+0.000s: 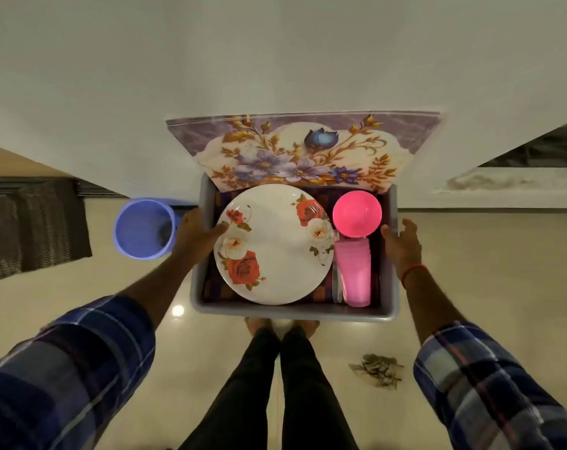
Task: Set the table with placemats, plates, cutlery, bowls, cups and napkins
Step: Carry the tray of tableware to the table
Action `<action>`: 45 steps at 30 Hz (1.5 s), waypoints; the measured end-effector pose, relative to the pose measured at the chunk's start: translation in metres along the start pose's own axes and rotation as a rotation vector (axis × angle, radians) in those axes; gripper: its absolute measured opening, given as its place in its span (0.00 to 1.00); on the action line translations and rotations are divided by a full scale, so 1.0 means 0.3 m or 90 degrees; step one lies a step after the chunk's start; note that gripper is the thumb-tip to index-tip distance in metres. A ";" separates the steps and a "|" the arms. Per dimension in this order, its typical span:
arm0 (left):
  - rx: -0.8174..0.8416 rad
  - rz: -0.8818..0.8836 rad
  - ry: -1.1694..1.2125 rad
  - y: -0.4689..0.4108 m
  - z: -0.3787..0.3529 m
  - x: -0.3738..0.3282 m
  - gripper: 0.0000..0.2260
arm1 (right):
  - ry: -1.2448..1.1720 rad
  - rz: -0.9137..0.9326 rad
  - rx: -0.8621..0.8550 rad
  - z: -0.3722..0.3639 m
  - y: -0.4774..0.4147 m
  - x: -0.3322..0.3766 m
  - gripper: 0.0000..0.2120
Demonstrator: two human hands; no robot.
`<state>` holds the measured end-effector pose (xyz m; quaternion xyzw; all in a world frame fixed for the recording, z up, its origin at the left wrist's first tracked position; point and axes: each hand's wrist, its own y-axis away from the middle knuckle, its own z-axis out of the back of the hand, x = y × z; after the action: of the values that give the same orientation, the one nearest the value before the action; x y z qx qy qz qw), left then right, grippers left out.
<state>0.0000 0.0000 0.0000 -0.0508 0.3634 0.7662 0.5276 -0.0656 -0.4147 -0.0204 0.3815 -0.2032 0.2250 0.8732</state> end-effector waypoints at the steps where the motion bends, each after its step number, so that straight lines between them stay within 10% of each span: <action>1: -0.003 0.005 0.026 -0.012 -0.022 -0.006 0.28 | -0.026 -0.006 0.004 -0.012 -0.014 0.000 0.31; 7: -0.023 0.087 0.094 -0.066 -0.100 0.002 0.41 | 0.070 0.032 -0.029 -0.053 -0.067 -0.008 0.17; 17: -0.011 0.192 0.179 -0.129 -0.060 0.027 0.33 | 0.094 0.051 -0.049 -0.033 -0.047 0.003 0.15; 36: 0.042 0.136 0.114 0.189 0.199 -0.367 0.43 | 0.018 0.002 -0.151 0.391 0.355 -0.078 0.15; 45: 0.095 0.016 0.114 0.326 0.202 -0.576 0.29 | -0.024 -0.060 -0.249 0.566 0.577 -0.229 0.13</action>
<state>0.0117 -0.1139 0.1731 -0.0751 0.4661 0.7357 0.4857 -0.2477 -0.4544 0.1492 0.2179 -0.2413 0.1325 0.9363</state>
